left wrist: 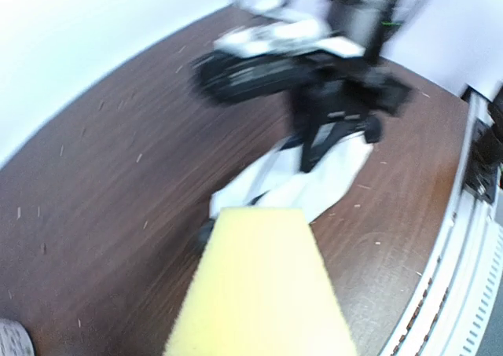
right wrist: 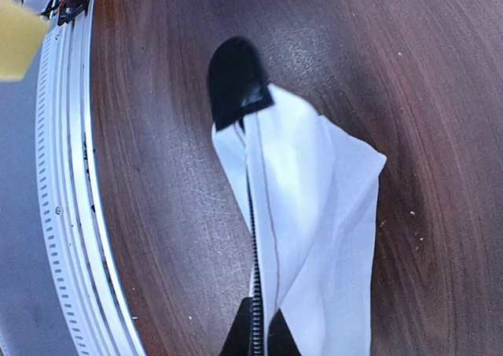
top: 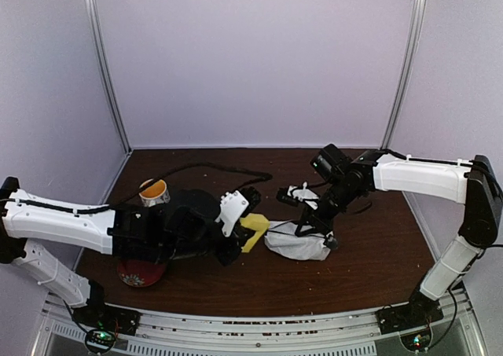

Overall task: Sort the hair-cutting tools
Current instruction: Place the kit bag at the center of the board.

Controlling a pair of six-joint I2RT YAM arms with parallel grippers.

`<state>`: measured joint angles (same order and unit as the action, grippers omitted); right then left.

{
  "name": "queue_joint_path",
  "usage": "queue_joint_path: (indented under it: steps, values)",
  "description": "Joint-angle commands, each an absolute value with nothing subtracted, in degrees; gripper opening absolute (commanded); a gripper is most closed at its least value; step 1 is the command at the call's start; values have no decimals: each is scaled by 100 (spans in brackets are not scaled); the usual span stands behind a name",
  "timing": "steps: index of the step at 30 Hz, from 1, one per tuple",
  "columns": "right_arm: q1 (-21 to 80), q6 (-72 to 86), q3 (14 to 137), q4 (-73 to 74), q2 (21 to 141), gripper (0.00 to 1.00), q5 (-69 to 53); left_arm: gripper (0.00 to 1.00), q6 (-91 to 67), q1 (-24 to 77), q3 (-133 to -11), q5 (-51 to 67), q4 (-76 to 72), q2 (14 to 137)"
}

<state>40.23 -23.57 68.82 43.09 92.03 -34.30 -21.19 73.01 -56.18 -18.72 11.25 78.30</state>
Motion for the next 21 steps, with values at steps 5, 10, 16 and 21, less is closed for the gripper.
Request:
queue_joint_path:
  steps: [5,10,16,21]
  values:
    - [4061,-2205,6847,4399,9126,0,-4172,0,171,8094,-5809,-2417,-448,8369]
    - [4081,-2540,6828,4687,8840,0,-4813,0,1041,8264,-6208,-2291,-528,8871]
    - [4083,-2340,6798,4487,9017,0,-4410,0,1509,8270,-6416,-2231,-377,9228]
    - [4087,-2164,6855,4354,9124,0,-4370,0,1656,8270,-6400,-1936,-542,9376]
